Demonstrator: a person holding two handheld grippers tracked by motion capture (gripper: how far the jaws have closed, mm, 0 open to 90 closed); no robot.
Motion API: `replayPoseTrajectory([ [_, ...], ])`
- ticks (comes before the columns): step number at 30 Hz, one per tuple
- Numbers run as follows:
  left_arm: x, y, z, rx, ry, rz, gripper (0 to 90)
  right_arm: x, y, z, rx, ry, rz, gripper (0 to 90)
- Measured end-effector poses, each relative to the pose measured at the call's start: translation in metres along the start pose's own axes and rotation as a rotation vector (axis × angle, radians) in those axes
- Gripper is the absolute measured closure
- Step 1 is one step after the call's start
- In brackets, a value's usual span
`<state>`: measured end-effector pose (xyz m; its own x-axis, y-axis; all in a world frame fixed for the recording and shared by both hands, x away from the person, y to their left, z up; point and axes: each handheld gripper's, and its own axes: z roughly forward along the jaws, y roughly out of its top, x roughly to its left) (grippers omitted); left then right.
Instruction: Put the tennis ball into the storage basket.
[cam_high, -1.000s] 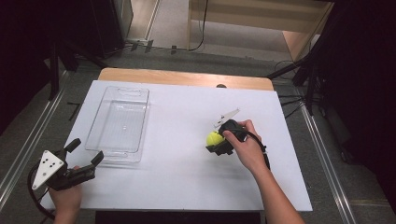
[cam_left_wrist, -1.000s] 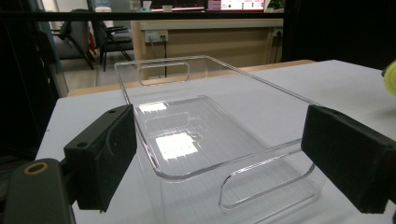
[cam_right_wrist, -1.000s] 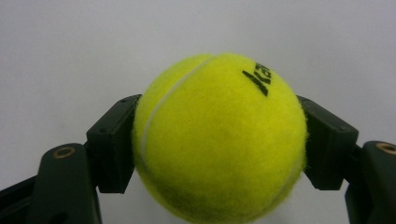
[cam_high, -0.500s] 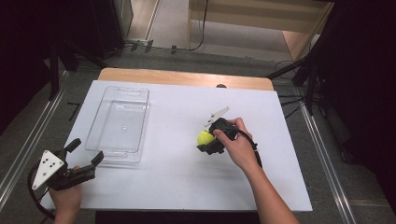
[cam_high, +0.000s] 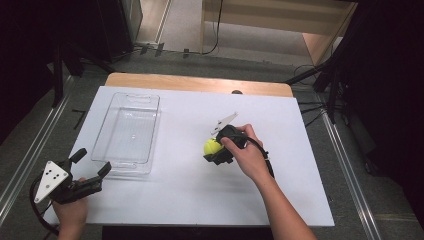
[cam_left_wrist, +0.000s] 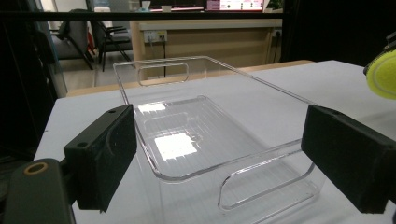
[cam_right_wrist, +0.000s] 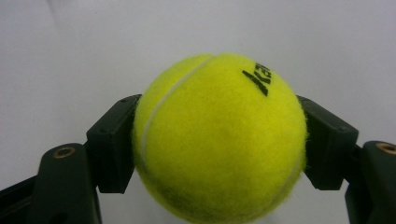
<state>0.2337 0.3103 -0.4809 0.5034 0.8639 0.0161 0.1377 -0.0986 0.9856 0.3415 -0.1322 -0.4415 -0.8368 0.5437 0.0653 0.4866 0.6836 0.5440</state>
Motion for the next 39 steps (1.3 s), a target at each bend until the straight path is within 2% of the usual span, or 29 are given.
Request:
replayPoseTrajectory([
  [23,0.000,0.000,0.000,-0.001,-0.003,-0.001,11.1,0.015,0.027,0.011,-0.008,0.030,-0.062,23.4],
  [39,0.000,0.000,0.000,-0.003,-0.007,-0.001,11.1,0.024,0.042,0.017,-0.022,0.056,-0.085,23.4],
])
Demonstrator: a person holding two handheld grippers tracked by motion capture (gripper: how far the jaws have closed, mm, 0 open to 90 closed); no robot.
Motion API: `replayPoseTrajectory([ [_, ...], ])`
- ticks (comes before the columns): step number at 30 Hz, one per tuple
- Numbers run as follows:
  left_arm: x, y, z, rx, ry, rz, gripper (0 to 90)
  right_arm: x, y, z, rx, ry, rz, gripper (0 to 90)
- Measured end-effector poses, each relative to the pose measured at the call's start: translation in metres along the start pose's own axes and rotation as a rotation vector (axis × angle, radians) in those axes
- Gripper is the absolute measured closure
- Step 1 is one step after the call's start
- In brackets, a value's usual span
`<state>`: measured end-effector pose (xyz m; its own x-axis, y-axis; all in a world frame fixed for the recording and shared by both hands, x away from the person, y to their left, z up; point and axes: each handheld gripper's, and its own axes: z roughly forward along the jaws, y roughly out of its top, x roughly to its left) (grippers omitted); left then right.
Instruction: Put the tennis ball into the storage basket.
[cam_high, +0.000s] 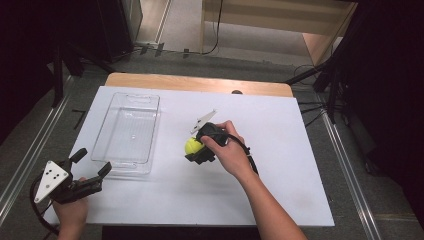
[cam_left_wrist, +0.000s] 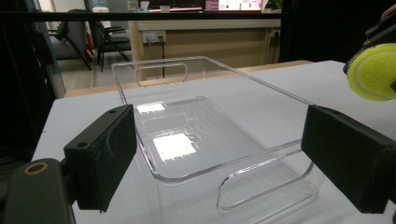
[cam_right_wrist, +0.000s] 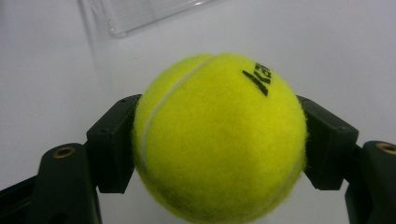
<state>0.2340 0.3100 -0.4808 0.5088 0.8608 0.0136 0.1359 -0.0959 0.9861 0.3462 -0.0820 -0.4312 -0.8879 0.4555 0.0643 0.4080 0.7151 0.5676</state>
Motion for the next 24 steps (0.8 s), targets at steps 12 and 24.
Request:
replayPoseTrajectory([
  [12,0.000,0.000,0.000,0.002,-0.001,0.000,11.1,0.006,0.010,0.005,-0.015,0.010,-0.010,23.4],
  [24,0.000,0.000,0.001,-0.002,-0.006,0.000,11.1,0.008,0.018,0.007,-0.013,0.017,-0.028,23.4],
])
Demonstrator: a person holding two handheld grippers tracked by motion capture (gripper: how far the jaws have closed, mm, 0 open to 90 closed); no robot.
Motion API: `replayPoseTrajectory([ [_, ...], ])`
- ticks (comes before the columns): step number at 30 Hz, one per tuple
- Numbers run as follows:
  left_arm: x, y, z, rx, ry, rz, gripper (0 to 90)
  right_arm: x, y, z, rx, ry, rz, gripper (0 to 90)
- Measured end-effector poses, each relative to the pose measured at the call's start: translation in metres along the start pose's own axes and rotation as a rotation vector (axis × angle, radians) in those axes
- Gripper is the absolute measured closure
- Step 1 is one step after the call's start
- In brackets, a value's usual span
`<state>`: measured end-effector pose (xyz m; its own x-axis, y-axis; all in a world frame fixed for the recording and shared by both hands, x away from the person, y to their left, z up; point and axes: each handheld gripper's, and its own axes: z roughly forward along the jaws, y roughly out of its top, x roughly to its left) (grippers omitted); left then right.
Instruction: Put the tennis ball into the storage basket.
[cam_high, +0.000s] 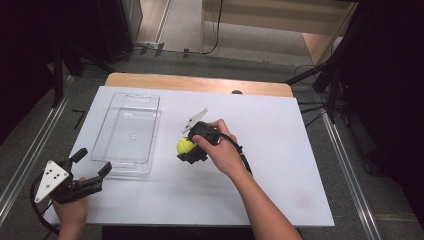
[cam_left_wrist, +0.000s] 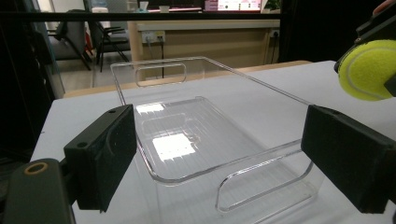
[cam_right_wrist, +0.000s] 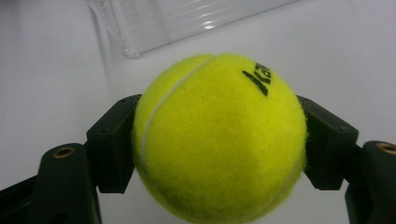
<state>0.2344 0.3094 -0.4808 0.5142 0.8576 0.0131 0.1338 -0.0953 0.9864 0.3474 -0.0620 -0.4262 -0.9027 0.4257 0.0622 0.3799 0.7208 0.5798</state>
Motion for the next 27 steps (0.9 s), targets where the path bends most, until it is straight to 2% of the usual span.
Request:
replayPoseTrajectory([
  [13,0.000,0.000,0.000,-0.001,0.001,-0.002,11.1,0.005,0.011,0.003,0.002,-0.001,-0.011,23.4],
  [19,0.000,0.000,0.000,-0.002,0.000,-0.001,11.1,0.006,0.017,0.004,-0.009,0.006,-0.034,23.4],
  [20,0.000,0.000,0.000,-0.001,0.000,-0.001,11.1,0.008,0.018,0.004,-0.008,0.007,-0.024,23.4],
  [27,0.001,0.000,0.000,0.000,0.000,0.000,11.1,0.010,0.026,0.005,-0.022,0.021,-0.036,23.4],
])
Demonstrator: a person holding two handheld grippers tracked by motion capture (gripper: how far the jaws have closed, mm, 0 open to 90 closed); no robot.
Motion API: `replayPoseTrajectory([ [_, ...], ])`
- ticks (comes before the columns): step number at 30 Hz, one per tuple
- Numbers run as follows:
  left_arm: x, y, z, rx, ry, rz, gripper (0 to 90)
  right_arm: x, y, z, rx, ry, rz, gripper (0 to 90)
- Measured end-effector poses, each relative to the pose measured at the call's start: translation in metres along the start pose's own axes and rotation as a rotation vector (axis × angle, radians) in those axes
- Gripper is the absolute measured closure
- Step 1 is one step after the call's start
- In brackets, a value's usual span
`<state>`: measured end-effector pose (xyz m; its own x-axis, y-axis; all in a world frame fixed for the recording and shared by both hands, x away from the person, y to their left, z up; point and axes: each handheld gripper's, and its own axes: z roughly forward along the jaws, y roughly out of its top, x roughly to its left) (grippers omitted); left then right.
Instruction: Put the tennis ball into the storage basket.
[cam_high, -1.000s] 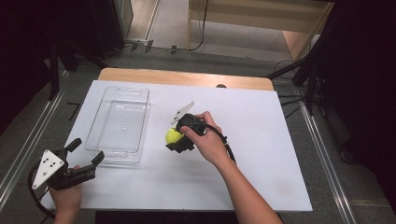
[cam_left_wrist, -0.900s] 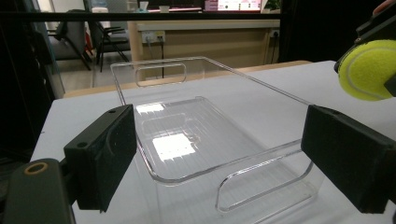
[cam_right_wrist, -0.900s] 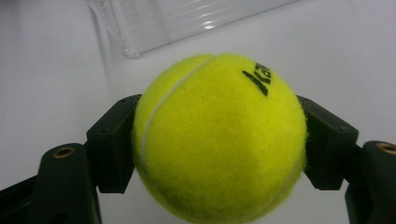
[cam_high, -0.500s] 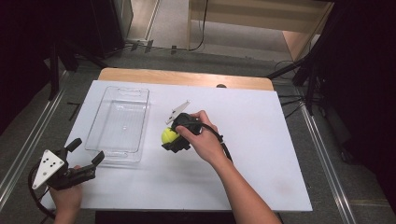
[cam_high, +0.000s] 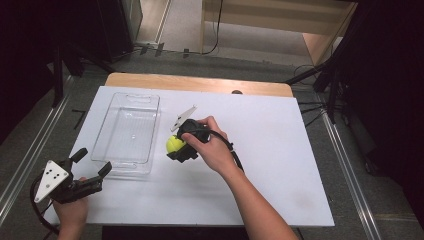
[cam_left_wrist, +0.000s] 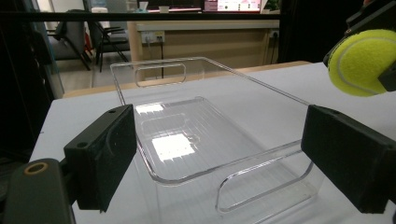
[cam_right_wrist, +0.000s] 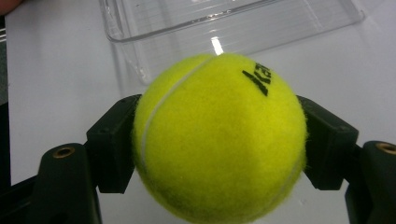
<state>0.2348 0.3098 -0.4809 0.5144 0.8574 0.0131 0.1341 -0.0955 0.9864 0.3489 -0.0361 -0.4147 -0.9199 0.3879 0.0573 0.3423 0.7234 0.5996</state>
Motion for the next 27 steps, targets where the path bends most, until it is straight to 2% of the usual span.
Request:
replayPoseTrajectory([
  [14,0.000,0.000,0.000,0.001,0.002,-0.005,11.1,0.005,0.018,0.004,-0.006,0.010,-0.024,23.4],
  [15,0.000,0.000,0.000,0.001,0.001,-0.001,11.1,0.005,0.019,0.005,-0.017,0.014,-0.037,23.4],
  [20,0.000,0.000,0.000,0.000,-0.003,-0.001,11.0,0.008,0.023,0.007,-0.001,0.018,-0.027,23.4],
  [26,-0.001,0.000,0.000,-0.003,-0.004,-0.001,11.0,0.009,0.029,0.010,-0.012,0.022,-0.042,23.4],
  [27,-0.001,0.000,0.001,-0.003,-0.002,-0.001,11.1,0.008,0.030,0.010,-0.018,0.021,-0.061,23.4],
])
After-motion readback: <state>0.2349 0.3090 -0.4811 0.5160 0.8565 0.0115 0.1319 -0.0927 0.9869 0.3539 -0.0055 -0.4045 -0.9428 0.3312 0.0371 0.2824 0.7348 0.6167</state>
